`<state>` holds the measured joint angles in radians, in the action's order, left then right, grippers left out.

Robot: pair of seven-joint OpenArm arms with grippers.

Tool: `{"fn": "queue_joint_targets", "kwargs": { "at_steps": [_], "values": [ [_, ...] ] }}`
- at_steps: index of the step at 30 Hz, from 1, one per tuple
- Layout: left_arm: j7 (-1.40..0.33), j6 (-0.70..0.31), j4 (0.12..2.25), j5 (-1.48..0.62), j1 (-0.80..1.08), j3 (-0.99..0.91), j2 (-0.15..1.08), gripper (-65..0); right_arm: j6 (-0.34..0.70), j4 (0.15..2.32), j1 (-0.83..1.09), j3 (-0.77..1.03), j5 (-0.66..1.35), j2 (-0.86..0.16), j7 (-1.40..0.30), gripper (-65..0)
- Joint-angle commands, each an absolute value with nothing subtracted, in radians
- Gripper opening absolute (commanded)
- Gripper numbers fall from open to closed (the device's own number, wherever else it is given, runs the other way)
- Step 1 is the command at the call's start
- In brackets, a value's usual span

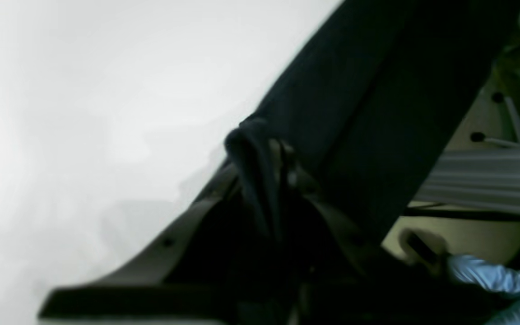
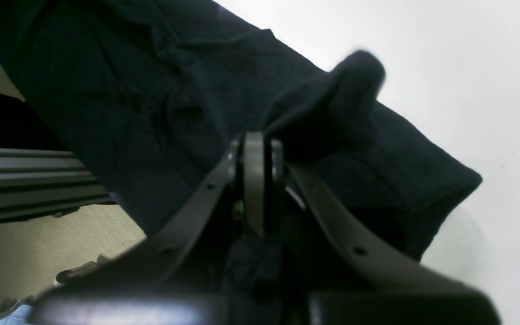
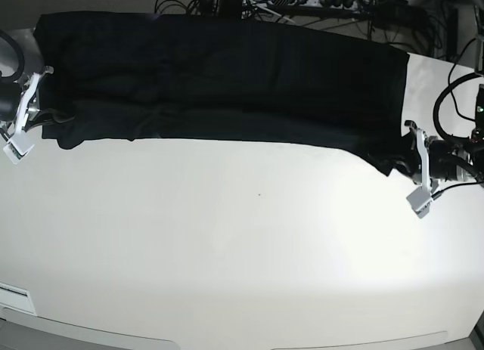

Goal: Fold the T-shirt properly
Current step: 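Grasp the hem and fold it over toward the collar with both grippers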

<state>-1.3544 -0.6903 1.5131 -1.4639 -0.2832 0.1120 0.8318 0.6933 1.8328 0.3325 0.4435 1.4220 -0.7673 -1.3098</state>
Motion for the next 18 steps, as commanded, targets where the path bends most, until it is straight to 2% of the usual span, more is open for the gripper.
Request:
{"fn": "queue_joint_targets", "kwargs": {
  "at_steps": [1,14,18],
  "values": [
    [-1.362,-0.698,1.526,-1.484,-0.314,0.102,0.856,-65.0,0.698,1.846,0.321,0.459,1.444,-0.793,-1.291,-65.0],
    [-1.396,-0.698,1.526,-1.484,-0.307,0.103,0.856,-65.0,0.698,1.846,0.325,0.459,1.484,-0.791,-1.396,-65.0],
    [-1.396,-0.698,1.526,-1.484,-0.273,0.103,0.862,-65.0,0.698,1.846,0.324,0.459,1.433,-0.755,-1.396,-65.0]
  ]
}}
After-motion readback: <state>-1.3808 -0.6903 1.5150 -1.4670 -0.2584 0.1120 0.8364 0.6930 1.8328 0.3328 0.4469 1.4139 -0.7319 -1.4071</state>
